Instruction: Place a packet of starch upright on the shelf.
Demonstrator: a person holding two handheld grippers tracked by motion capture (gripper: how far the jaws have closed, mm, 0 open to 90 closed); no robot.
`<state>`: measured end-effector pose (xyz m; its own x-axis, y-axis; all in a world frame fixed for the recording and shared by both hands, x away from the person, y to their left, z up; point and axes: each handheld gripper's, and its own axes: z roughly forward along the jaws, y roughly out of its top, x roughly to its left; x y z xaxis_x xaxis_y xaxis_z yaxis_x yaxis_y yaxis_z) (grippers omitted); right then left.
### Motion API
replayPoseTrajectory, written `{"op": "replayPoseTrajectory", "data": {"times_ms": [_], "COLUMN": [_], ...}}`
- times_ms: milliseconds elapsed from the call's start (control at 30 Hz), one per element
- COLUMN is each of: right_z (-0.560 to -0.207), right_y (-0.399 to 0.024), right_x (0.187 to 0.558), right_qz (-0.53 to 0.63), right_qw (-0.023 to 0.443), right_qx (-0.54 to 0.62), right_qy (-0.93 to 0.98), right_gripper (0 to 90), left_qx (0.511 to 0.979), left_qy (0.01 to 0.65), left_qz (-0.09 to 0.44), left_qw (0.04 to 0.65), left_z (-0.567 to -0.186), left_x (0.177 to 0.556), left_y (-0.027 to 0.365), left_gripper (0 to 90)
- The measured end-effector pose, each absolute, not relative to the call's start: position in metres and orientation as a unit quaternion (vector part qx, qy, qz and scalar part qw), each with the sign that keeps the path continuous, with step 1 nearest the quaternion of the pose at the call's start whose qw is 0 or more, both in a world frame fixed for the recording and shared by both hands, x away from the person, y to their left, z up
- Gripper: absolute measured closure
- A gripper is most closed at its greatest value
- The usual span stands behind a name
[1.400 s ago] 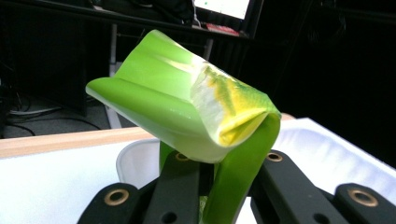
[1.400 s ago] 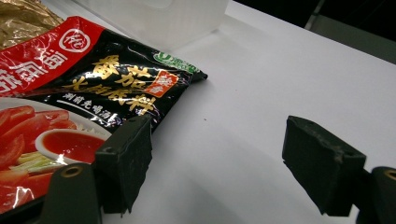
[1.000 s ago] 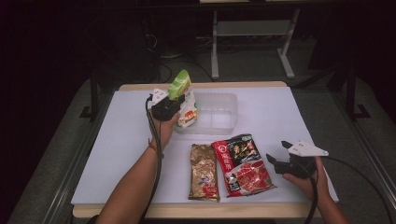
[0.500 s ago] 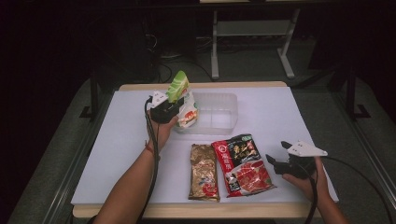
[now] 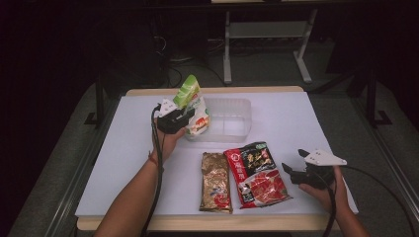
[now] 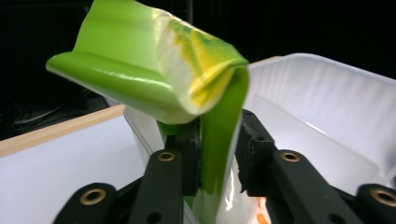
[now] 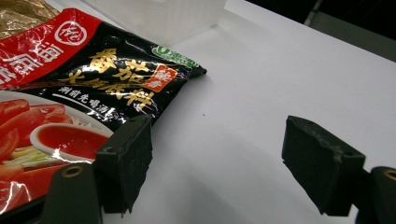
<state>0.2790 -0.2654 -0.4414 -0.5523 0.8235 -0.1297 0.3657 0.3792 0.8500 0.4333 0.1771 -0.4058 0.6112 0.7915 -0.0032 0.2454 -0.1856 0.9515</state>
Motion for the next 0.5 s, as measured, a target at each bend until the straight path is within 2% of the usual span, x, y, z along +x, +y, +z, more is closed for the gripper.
{"op": "replayPoseTrajectory", "data": {"times_ms": [133,167,500], "right_z": [-0.441,-0.441,-0.44], "right_y": [-0.264,-0.264,-0.264], "right_x": [0.279,0.279,0.278], "right_qz": [0.406,0.406,0.407], "right_qw": [0.281,0.281,0.282], "right_qx": [0.379,0.378,0.379], "right_qy": [0.783,0.783,0.782], "right_gripper": [23.9,23.9,24.0], "left_qx": [0.73,0.733,0.742], "left_qy": [0.35,0.345,0.322], "left_qz": [0.255,0.252,0.249], "left_qw": [0.529,0.53,0.533], "left_z": [-0.402,-0.4,-0.394], "left_x": [0.43,0.427,0.406], "left_y": [0.179,0.182,0.197], "left_gripper": [68.4,65.0,53.9]}}
